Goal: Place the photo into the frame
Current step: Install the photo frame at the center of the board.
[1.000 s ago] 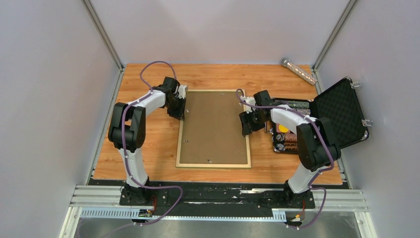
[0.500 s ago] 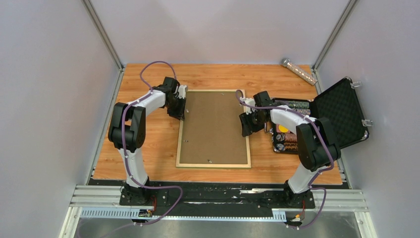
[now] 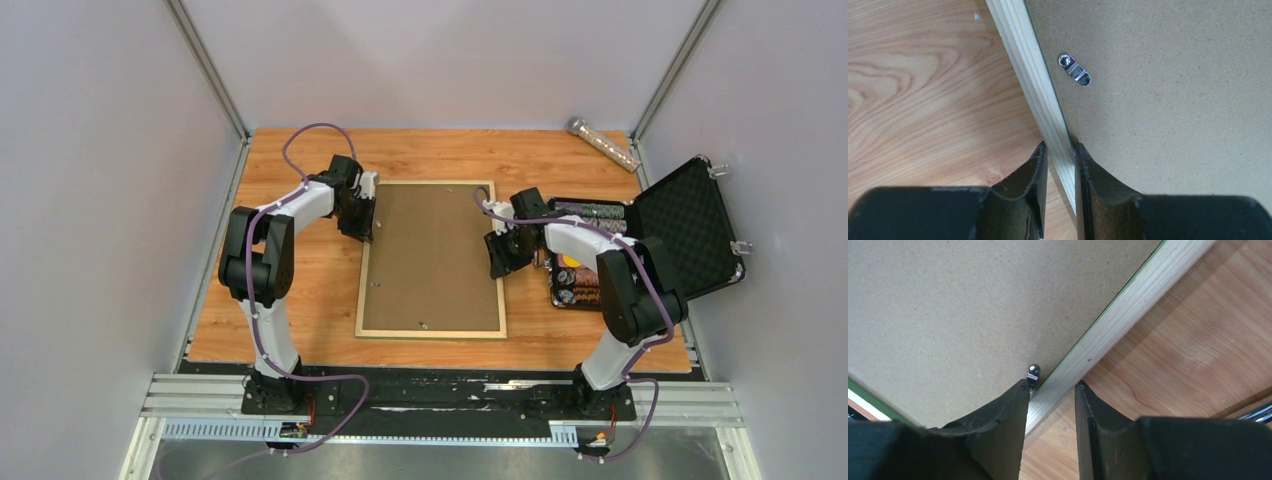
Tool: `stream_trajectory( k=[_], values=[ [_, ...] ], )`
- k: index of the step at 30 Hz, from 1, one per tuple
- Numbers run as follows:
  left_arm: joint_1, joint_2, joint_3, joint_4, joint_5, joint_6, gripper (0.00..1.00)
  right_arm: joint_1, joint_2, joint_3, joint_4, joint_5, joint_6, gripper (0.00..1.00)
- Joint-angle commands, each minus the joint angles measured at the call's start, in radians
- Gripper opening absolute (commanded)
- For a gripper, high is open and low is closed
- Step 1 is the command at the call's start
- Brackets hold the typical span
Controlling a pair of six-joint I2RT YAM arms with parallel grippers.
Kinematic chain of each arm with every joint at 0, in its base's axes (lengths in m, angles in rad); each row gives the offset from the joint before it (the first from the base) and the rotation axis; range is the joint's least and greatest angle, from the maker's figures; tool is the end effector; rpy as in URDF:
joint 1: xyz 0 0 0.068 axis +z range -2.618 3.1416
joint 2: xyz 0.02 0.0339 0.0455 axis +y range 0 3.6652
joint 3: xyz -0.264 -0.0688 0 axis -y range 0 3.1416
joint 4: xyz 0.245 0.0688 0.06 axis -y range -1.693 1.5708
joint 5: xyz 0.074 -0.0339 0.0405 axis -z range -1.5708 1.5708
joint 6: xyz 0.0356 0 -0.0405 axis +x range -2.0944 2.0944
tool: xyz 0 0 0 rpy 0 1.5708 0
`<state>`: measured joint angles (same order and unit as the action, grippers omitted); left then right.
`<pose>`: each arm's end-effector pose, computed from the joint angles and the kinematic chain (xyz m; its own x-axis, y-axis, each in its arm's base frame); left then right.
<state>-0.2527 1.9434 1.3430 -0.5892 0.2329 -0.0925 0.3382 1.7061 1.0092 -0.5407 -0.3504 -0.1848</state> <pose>0.3781 -0.1061 0.1696 -0.9250 0.1460 -0.3506 0.2420 0.9381 -0.2477 0.2951 0.1168 0.1623 -0.7996 -0.4642 -0.3811 -0.5742 0.7767 0.2588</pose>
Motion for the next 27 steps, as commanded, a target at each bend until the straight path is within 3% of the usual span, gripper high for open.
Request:
stream_trajectory(
  k=[1, 18, 23, 27],
  values=[
    [-0.008, 0.058, -0.014, 0.018, 0.019, 0.019, 0.0, 0.018, 0.002, -0.024, 0.044, 0.05, -0.018, 0.36],
    [-0.01, 0.057, -0.019, 0.02, 0.019, 0.021, 0.0, 0.023, -0.018, -0.025, 0.086, 0.195, -0.005, 0.16],
    [-0.01, 0.056, -0.021, 0.022, 0.021, 0.022, 0.0, 0.023, -0.059, -0.035, 0.117, 0.192, -0.008, 0.16],
    [-0.01, 0.058, -0.021, 0.023, 0.02, 0.02, 0.0, 0.023, -0.108, -0.042, 0.145, 0.175, -0.018, 0.24]
  ],
)
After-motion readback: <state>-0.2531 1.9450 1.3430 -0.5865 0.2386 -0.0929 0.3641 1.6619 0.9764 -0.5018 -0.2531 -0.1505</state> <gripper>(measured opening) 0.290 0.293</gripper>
